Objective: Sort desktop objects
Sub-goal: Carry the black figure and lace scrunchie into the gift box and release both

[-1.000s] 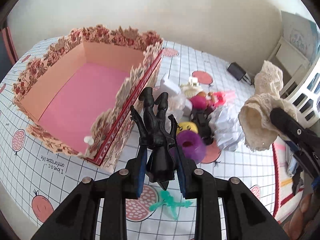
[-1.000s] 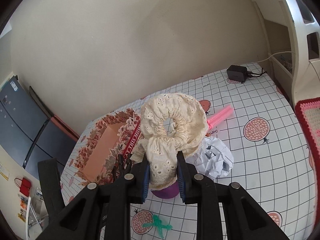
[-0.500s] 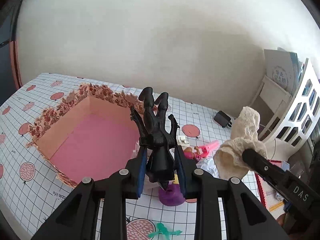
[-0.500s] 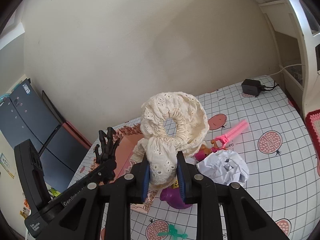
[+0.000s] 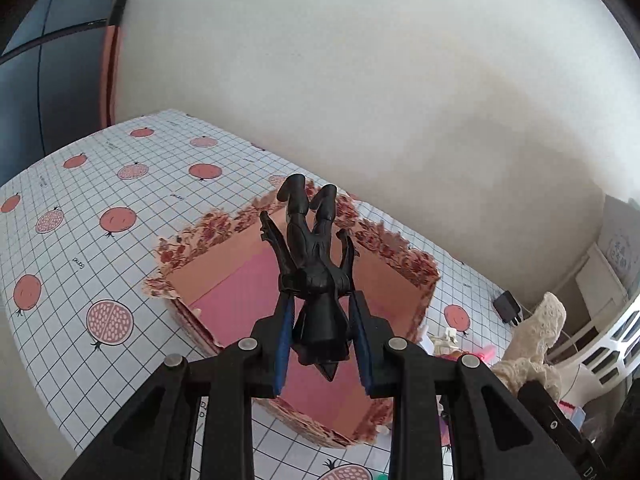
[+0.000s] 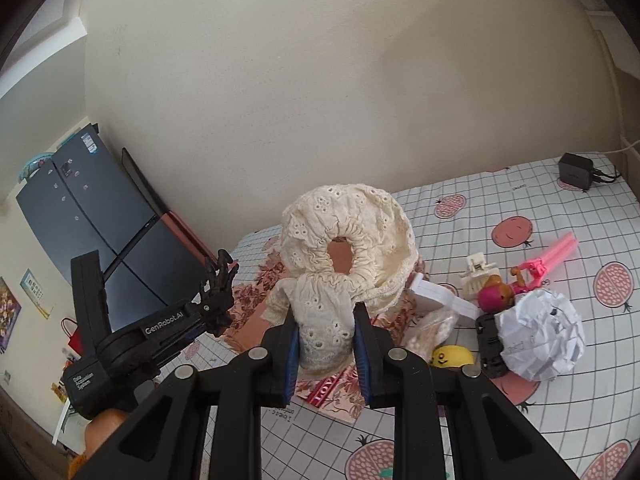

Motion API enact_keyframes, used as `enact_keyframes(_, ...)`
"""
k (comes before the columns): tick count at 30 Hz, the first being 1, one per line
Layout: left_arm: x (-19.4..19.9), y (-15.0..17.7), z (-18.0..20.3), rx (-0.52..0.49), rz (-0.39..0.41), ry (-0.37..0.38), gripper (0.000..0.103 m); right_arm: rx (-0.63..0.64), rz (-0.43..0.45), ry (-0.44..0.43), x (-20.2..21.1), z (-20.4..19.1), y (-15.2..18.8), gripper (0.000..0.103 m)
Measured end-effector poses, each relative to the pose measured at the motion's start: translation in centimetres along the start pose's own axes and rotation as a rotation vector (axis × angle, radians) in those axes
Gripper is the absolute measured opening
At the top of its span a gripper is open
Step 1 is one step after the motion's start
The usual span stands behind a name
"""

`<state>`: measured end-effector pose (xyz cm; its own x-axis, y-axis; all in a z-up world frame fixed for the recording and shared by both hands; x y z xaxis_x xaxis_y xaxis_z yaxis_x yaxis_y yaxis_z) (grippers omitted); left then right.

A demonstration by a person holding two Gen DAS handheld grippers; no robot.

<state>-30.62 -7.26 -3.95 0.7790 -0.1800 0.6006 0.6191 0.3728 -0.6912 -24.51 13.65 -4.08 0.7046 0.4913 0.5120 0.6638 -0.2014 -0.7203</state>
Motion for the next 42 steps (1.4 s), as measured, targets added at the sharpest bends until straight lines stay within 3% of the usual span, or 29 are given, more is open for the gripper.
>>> enact_keyframes(9, 0.4, -0.9, -4.4, 0.096, 0.023, -0.044, 0.029, 0.059, -0.006, -0.039, -1.9, -3.0, 1.2, 0.025)
enact_keyframes(21, -0.9, 0.0, -4.5, 0.098, -0.023, -0.017, 0.029, 0.068, -0.052, -0.057, -4.9, -5.1, 2.5, 0.028)
enact_keyframes(22, -1.0, 0.1, -4.6, 0.097, -0.025, -0.017, 0.029, 0.071, -0.057, -0.057, -5.1, -5.2, 2.6, 0.033)
enact_keyframes(25, -1.3, 0.3, -4.9, 0.106, -0.037, -0.015, 0.029, 0.072, -0.08, -0.029, -5.8, -5.1, 3.0, 0.066)
enact_keyframes(38, -1.9, 0.8, -4.9, 0.1, -0.066, -0.022, 0.031, 0.056, -0.09, 0.015, -5.7, -4.2, 2.9, 0.067)
enact_keyframes(42, -1.9, 0.9, -4.8, 0.093, -0.069, -0.036, 0.047, 0.053, -0.1, 0.032, -5.8, -3.7, 2.9, 0.068)
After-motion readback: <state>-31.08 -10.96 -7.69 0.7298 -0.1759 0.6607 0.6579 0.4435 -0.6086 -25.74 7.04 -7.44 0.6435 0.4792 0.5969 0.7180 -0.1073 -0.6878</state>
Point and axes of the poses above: each gripper's, at about its wrist camera, not at the fingertips, and x roughly against the way its jaws point, z to its right, y to its underside, the point moved 6 cm from there along -x, roughly the way its jaws point, and after that the axes turned 7 degrees about y, right-handed, at the moved point
